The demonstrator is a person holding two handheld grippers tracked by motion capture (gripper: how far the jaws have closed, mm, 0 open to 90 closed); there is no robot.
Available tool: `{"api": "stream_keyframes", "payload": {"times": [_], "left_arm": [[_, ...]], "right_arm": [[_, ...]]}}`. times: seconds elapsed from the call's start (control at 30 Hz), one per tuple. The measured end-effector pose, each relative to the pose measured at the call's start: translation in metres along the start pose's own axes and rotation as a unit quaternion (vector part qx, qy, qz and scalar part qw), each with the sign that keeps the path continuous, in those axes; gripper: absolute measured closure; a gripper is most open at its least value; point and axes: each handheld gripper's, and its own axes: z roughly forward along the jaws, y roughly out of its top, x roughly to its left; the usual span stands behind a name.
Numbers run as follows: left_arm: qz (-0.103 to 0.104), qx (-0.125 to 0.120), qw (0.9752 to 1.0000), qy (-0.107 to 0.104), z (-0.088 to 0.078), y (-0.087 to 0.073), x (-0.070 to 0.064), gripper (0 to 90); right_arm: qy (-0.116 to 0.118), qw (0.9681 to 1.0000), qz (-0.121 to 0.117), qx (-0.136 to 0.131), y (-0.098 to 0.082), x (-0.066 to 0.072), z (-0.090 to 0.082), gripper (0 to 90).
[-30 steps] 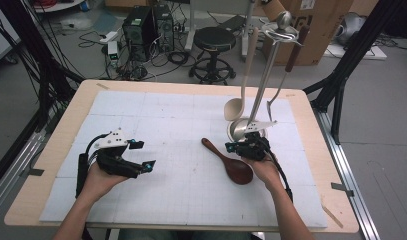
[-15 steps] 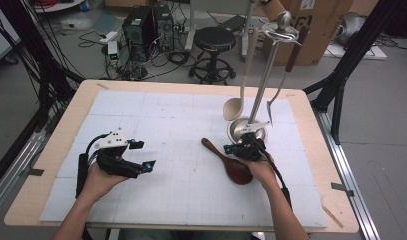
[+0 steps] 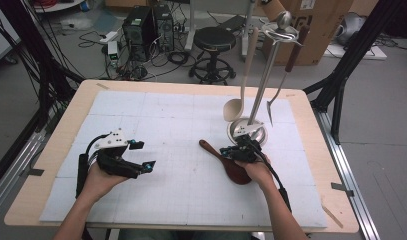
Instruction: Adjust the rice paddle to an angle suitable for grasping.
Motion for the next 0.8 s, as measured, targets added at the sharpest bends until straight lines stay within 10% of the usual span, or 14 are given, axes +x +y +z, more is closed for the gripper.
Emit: {"api": "stream_keyframes", "payload": {"times": [0.8], "left_arm": [[0.002,-0.001,1.0000,-0.002,0.000,0.000,0.000,17.8]], "right_arm": [[0.028,0.9992,-0.028,0.005,0.006,0.020,0.002,88.3]]}}
